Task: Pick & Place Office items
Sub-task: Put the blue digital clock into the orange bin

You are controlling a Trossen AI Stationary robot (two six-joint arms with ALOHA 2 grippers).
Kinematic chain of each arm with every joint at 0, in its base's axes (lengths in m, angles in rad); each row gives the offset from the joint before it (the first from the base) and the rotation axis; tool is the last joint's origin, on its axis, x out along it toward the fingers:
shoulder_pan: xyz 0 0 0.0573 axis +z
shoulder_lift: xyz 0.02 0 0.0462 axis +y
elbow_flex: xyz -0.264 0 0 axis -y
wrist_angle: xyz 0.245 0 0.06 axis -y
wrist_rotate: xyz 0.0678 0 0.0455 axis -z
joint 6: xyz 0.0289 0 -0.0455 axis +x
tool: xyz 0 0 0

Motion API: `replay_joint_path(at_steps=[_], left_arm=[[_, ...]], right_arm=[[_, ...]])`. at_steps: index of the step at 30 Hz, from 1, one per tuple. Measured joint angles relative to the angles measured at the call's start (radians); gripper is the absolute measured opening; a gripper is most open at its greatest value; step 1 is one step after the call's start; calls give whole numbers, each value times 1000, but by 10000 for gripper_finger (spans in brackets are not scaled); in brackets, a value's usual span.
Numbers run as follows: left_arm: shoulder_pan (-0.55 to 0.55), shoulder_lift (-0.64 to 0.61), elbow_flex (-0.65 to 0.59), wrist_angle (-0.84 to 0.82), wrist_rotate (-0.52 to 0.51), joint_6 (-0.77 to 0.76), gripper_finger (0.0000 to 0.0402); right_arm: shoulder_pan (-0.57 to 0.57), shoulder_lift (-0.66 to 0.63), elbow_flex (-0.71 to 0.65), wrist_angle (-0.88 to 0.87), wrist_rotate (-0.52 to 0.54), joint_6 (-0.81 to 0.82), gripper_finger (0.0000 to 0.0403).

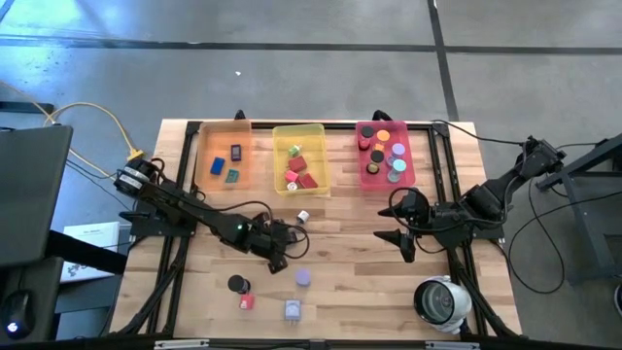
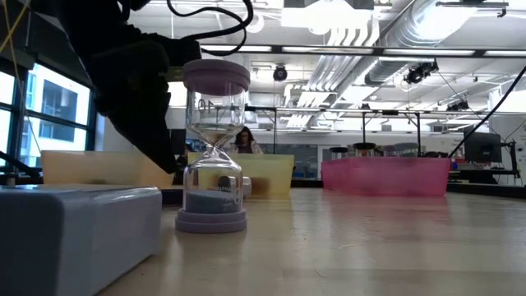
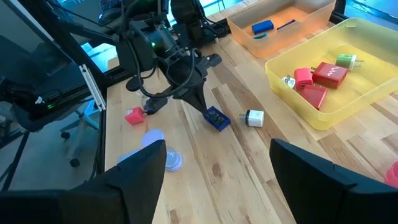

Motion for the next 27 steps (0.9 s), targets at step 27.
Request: replay_joint_path(at_steps=[27], left_arm=[[40,-1,2,-6,70,-27,1]], right_arm=[[0,0,0,-2,0,-53,277]])
